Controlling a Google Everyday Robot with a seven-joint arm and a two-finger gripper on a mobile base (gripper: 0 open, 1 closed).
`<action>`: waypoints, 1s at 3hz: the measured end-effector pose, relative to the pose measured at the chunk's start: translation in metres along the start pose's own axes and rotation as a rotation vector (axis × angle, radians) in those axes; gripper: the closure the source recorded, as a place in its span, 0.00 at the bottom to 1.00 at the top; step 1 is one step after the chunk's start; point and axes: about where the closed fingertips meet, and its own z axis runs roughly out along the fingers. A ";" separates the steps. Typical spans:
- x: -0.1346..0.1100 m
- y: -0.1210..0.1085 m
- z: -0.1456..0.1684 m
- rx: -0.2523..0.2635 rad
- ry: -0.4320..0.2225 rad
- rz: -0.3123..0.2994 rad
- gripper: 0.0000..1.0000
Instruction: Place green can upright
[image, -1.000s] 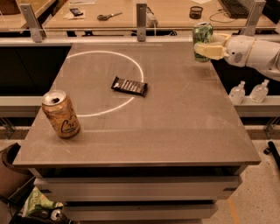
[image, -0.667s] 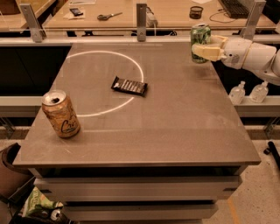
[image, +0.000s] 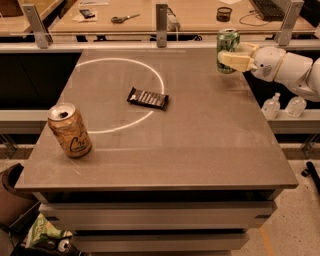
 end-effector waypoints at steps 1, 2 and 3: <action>0.003 0.000 0.004 -0.008 -0.021 0.011 1.00; 0.006 0.000 0.007 -0.009 -0.026 0.015 1.00; 0.013 -0.003 0.012 0.002 -0.027 0.005 1.00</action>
Offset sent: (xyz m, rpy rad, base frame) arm 0.0093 0.0017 -0.0146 0.0433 -0.0024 -0.0024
